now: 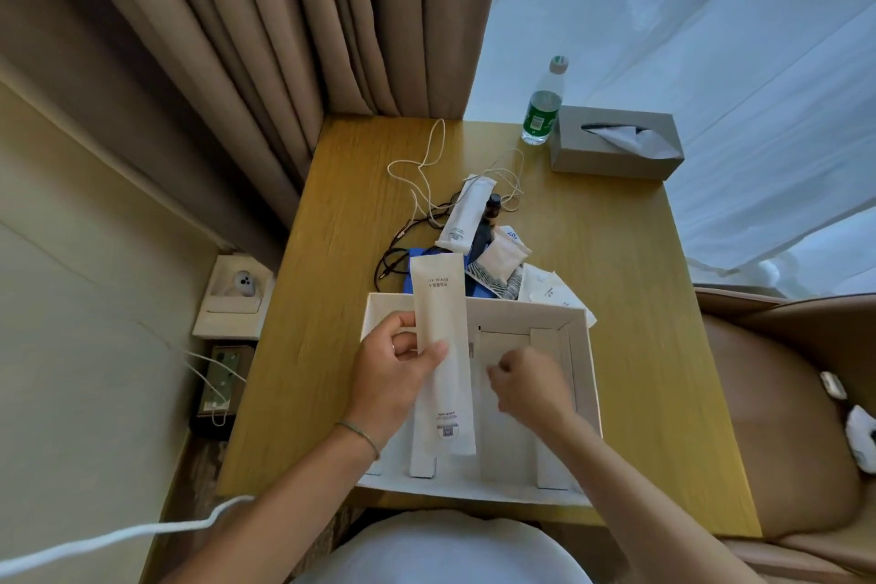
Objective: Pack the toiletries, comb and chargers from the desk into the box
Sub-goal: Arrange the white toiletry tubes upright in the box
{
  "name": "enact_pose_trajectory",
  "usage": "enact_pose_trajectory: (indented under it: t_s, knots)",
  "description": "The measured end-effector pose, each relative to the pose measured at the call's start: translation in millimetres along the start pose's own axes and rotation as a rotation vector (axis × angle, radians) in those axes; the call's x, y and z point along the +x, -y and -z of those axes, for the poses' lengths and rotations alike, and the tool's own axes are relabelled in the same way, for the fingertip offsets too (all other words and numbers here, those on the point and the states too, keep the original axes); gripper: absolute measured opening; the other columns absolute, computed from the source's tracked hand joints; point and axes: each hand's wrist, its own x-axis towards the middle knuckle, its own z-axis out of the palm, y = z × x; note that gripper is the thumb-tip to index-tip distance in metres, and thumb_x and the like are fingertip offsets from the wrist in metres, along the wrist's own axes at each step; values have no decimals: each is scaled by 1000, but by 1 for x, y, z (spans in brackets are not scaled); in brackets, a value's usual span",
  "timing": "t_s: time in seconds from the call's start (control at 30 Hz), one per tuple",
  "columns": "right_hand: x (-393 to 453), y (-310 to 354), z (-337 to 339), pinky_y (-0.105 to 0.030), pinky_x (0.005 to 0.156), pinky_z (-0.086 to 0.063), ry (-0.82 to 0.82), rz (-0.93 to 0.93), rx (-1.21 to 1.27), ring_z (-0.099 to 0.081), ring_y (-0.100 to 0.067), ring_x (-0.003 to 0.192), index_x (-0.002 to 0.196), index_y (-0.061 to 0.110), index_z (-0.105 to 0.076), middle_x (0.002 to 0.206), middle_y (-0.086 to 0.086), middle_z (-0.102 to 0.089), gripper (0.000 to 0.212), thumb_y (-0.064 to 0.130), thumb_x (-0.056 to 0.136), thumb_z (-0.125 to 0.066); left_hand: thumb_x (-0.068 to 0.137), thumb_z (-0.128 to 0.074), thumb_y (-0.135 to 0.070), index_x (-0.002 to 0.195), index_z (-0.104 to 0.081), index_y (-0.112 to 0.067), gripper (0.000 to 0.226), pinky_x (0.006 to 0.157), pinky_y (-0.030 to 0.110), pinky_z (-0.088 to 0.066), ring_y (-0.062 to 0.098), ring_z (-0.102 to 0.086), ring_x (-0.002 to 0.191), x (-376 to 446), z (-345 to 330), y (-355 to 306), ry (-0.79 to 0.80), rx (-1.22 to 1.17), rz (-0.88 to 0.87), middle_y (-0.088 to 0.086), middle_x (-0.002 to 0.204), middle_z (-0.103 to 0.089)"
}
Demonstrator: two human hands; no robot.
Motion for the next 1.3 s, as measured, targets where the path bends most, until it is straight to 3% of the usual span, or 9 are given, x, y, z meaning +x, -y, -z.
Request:
enact_pose_trajectory:
  t_s: [0.07, 0.17, 0.33, 0.47, 0.7, 0.87, 1.1, 1.3]
  knots:
    - [-8, -2, 21, -33, 55, -52, -95, -3, 68, -71, -33, 71, 69, 1, -62, 66, -13, -72, 33, 25, 90, -54, 84, -78, -12, 105, -63, -21, 27, 67, 23, -59, 10, -75, 85, 0, -10, 9, 37, 33, 48, -3, 93, -78]
    - [-20, -1, 43, -39, 64, -57, -167, 6, 143, -69, -30, 72, 78, 5, -71, 68, -11, -72, 28, 23, 89, -53, 85, -77, -15, 105, -62, -25, 26, 70, 27, -60, 9, -74, 85, 0, -27, 23, 91, 92, 115, -3, 95, -77]
    - [-33, -1, 53, -40, 65, -58, -160, -10, 203, -68, -25, 68, 73, 14, -70, 65, -2, -72, 23, 22, 88, -55, 85, -77, -13, 103, -64, -18, 23, 80, 39, -61, 16, -73, 89, 11, -50, 49, 150, 188, 236, 2, 97, -76]
    - [-37, -7, 56, -39, 63, -58, -141, -7, 169, -69, -21, 69, 78, 18, -71, 67, 1, -72, 22, 25, 90, -55, 83, -77, -12, 96, -68, -22, 19, 85, 41, -59, 22, -71, 91, 29, -67, 69, 164, 298, 277, 3, 97, -74]
    - [-39, -14, 57, -38, 64, -60, -136, -18, 195, -69, -16, 66, 80, 22, -72, 67, 3, -72, 20, 26, 92, -56, 80, -79, -23, 83, -67, -25, 12, 84, 35, -58, 19, -69, 88, 45, -83, 97, 130, 480, 345, -2, 92, -73]
    - [-38, -9, 58, -39, 67, -60, -134, -9, 228, -69, -19, 70, 83, 22, -73, 71, 3, -73, 19, 26, 91, -56, 75, -83, -26, 95, -66, -18, 27, 73, 26, -48, 17, -64, 85, 48, -88, 104, 83, 615, 285, -1, 95, -73]
    - [-35, -4, 62, -39, 69, -60, -152, 3, 255, -69, -17, 72, 84, 20, -74, 73, 4, -73, 18, 25, 90, -58, 76, -83, -28, 104, -54, -24, 41, 76, 26, -44, 23, -66, 97, 50, -91, 101, 107, 708, 248, -1, 106, -70]
    - [-19, 9, 72, -42, 65, -59, -160, 31, 337, -67, -16, 63, 76, 21, -72, 62, 2, -71, 18, 23, 88, -59, 92, -60, -35, 140, -44, -24, 52, 82, 25, -44, 24, -62, 110, 40, -76, 83, 286, 779, 228, 0, 127, -63]
